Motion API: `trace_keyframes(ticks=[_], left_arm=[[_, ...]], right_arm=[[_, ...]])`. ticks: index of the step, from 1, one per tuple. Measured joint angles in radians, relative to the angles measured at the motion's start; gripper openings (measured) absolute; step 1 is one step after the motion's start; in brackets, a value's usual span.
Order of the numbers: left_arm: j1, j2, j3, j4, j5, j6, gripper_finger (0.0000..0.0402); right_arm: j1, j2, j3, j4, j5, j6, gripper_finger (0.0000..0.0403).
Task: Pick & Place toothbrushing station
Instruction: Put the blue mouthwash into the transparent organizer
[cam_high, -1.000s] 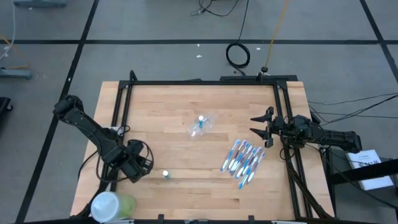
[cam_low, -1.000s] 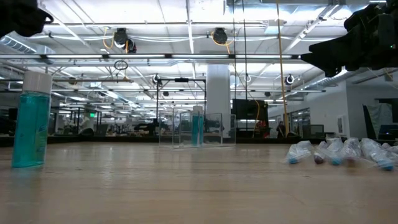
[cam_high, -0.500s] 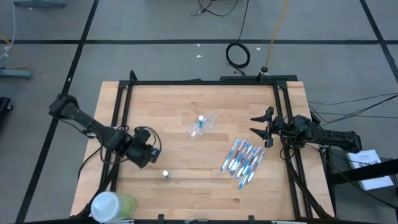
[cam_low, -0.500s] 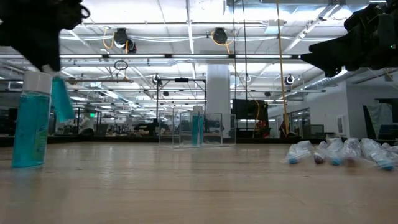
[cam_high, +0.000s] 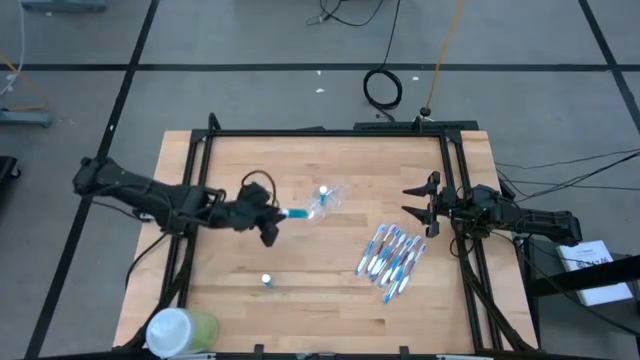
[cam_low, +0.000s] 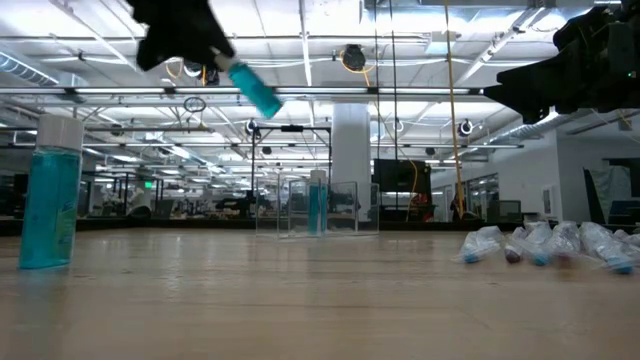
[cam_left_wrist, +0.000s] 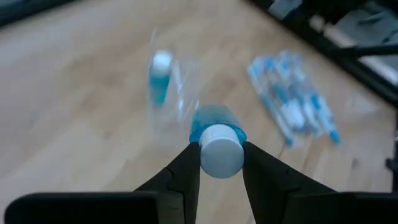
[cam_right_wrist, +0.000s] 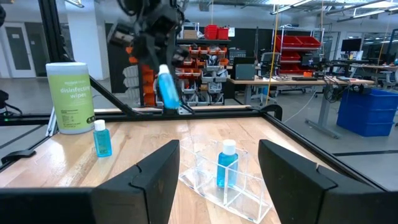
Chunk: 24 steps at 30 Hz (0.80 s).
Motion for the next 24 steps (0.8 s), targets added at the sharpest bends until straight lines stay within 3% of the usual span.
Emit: trace_keyframes(ticks=[7,10,17,24], left_arm=[[0.141,0.0,0.0,0.206,0.119,0.203,0.0107],[0.206,0.015,0.027,0.212,0.186,0.241,0.0103],[0.312,0.154,0.23,0.084,0.279,0.369,0.0096],[0.378,0.39,0.533,-0.201,0.297,0.474,0.0096]], right_arm=[[0.0,0.0,0.0,0.0,0.0,0.0,0.0212],[0.0,0.0,0.0,0.0,0.0,0.0,0.0212],[0.0,0.0,0.0,0.0,0.0,0.0,0.0212],[0.0,0.0,0.0,0.0,0.0,0.0,0.0212]])
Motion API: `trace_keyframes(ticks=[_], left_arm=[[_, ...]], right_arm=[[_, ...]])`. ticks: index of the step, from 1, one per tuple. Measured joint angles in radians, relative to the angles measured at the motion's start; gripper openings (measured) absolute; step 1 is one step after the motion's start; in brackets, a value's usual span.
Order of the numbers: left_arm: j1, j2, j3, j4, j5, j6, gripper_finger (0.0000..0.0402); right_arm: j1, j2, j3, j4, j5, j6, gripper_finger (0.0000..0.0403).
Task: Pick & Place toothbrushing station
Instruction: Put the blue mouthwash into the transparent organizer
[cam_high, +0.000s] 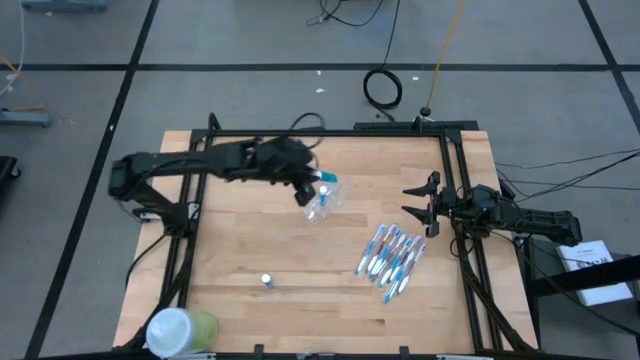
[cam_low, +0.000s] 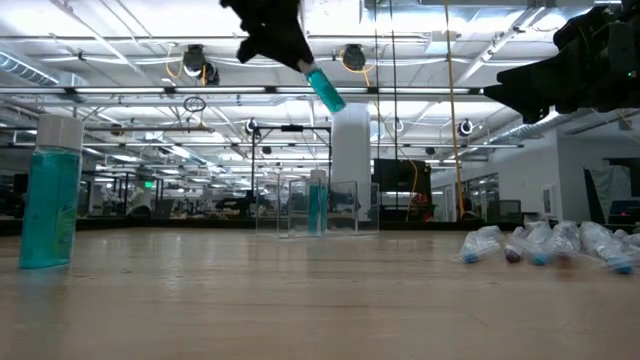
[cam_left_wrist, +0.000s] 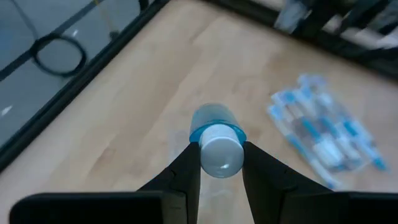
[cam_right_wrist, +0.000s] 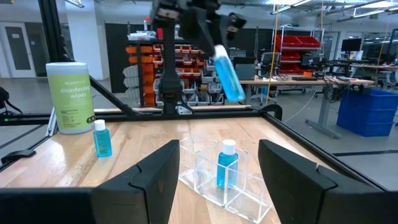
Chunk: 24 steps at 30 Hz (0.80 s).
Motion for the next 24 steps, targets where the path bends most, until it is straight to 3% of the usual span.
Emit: trace_keyframes(ticks=[14,24], left_arm=[[0.082,0.323,0.363,-0.317,0.117,0.113,0.0096],[0.088,0.43,0.447,-0.406,0.16,0.139,0.0096]], right_arm=[[0.0,0.0,0.0,0.0,0.0,0.0,0.0212],[0.0,0.0,0.0,0.0,0.0,0.0,0.0212]])
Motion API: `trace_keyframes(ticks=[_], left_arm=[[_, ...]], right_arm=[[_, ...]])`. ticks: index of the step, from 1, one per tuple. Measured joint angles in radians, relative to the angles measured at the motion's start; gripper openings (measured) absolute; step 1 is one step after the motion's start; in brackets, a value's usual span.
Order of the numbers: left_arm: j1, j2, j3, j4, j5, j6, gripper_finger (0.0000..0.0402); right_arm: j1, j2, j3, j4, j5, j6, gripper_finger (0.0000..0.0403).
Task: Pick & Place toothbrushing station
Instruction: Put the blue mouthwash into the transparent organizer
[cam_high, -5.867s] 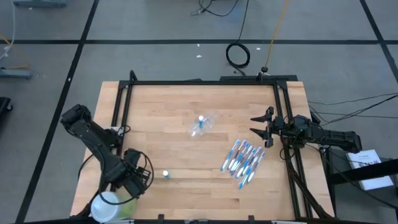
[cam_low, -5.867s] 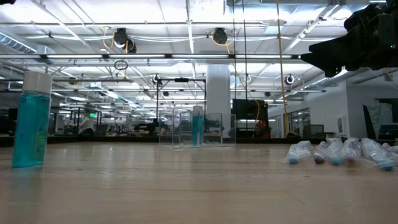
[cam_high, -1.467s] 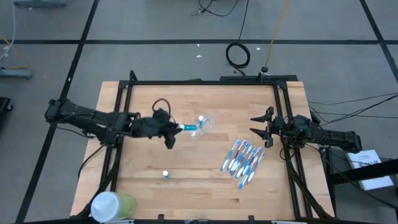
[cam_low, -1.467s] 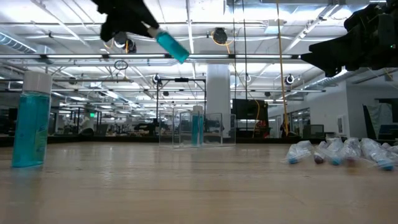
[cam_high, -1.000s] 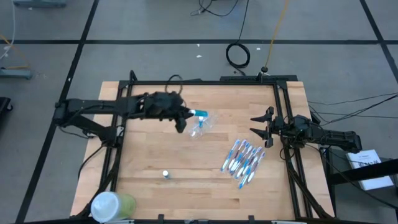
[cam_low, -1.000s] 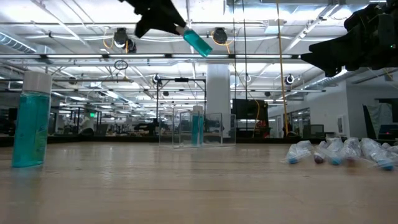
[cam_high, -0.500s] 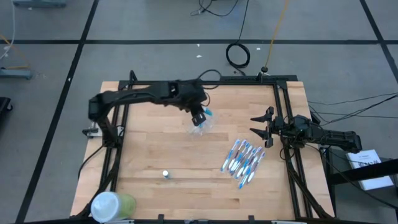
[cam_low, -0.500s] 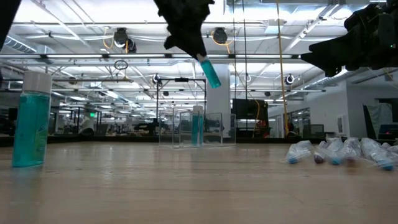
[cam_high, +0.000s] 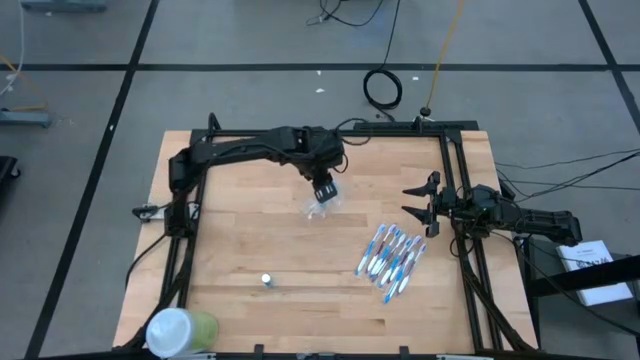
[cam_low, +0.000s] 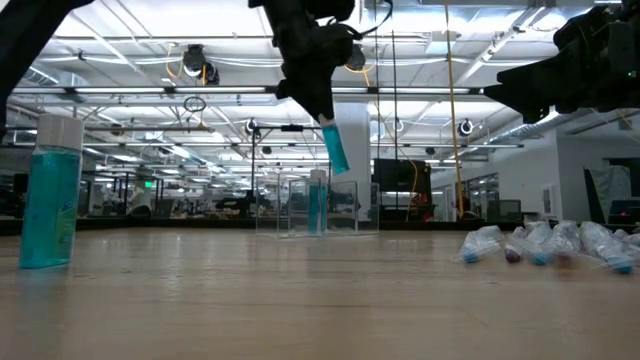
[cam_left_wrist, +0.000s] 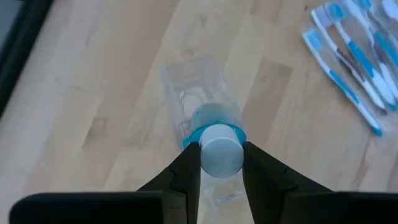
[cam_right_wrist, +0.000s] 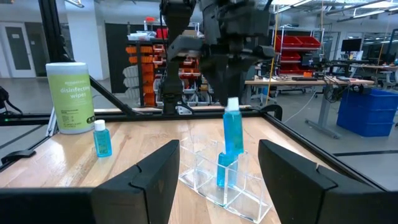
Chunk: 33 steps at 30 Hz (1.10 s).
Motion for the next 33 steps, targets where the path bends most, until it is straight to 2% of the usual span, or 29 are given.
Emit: trace_keyframes(ticks=[18,33], left_arm=[[-0.007,0.028,0.002,-0.027,0.028,0.002,0.0096],[-0.027,0.028,0.0,-0.056,0.003,-0.03,0.0096]], right_arm=[[0.0,0.0,0.0,0.0,0.0,0.0,0.0212],[0.0,0.0,0.0,0.0,0.0,0.0,0.0212]])
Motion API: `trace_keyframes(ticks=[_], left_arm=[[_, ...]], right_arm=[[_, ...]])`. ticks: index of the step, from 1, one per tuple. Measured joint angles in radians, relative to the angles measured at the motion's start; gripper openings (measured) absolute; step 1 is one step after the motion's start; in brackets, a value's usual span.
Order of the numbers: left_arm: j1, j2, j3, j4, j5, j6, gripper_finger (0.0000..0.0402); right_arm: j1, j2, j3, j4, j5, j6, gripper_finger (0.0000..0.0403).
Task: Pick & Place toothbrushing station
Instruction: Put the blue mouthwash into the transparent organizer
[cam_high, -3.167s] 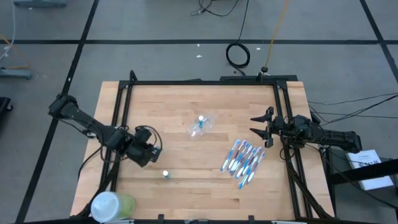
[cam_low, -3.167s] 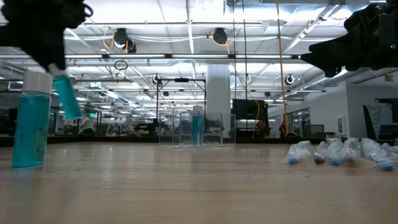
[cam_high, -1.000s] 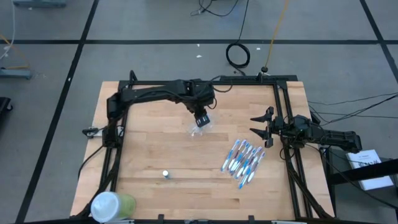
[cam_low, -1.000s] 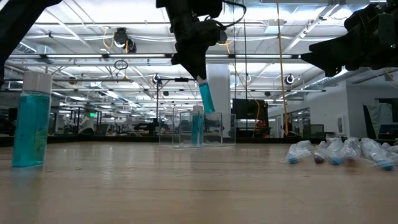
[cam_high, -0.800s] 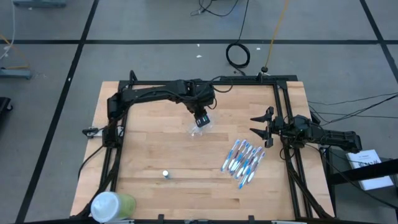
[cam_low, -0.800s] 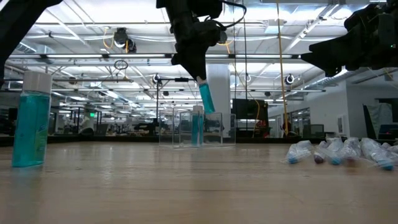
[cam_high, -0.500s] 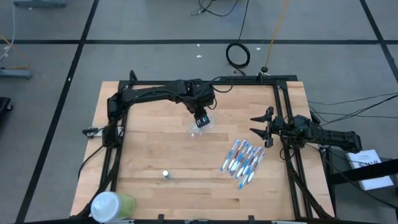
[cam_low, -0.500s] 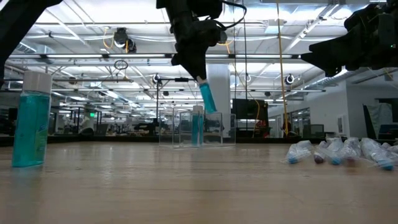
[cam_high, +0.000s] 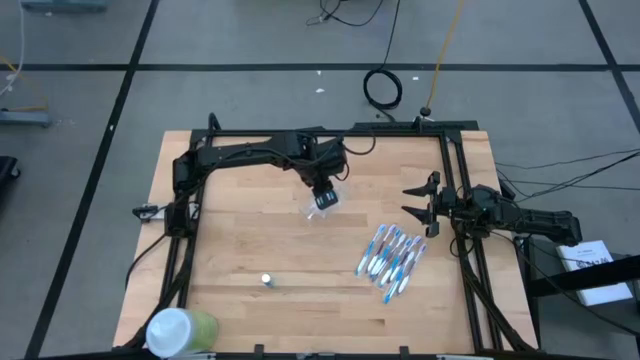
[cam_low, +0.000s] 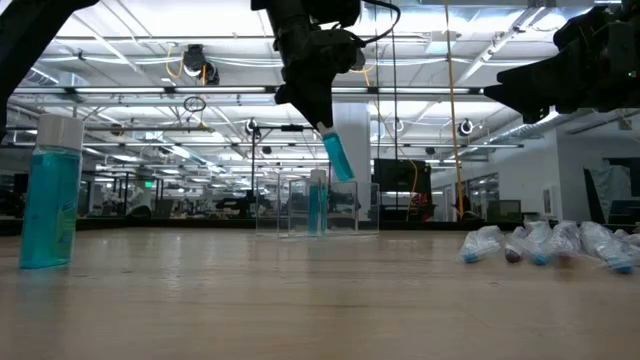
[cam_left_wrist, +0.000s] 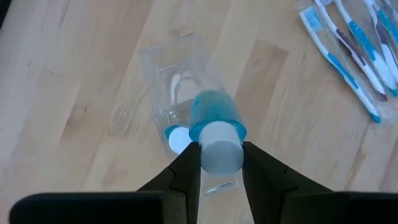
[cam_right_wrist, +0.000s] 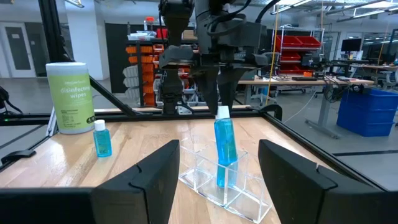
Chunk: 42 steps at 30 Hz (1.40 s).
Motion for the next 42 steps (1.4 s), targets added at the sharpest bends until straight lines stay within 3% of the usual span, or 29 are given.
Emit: trace_keyframes(ticks=[42], left_arm=[[-0.012,-0.014,-0.002,-0.021,-0.005,-0.053,0.0096]], right_arm=[[0.0,0.0,0.0,0.0,0.0,0.0,0.0212]])
